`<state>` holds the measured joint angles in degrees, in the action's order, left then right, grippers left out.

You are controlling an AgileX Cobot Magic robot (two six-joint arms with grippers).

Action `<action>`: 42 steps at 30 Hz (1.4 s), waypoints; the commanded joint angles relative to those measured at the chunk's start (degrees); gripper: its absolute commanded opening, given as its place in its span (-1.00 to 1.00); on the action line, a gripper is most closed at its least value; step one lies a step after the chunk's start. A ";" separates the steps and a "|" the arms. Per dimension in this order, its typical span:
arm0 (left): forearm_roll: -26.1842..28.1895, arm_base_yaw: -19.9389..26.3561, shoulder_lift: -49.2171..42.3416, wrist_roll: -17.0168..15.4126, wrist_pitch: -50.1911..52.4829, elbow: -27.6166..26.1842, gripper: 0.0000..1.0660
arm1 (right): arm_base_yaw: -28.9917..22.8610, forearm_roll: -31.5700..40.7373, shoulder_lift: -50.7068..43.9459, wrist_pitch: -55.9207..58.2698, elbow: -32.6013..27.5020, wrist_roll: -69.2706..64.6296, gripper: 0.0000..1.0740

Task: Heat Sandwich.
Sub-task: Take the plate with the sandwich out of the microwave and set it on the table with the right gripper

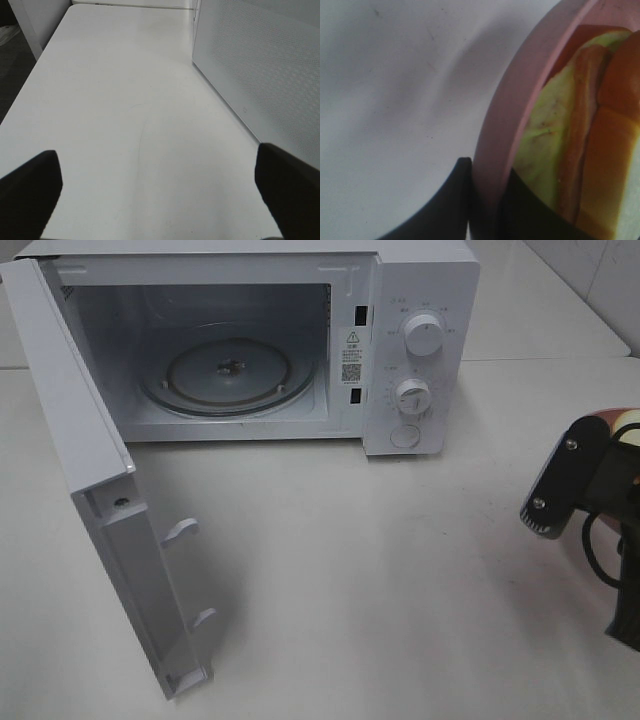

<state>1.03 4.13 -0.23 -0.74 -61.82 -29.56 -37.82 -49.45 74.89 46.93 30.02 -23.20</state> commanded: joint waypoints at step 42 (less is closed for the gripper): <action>-0.06 0.06 -0.52 0.00 0.52 0.06 0.88 | 0.52 -3.90 33.86 3.90 14.32 -33.06 -0.96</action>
<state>1.03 4.13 -0.23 -0.74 -61.82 -29.56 -37.70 -51.85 107.89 49.56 44.06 -54.89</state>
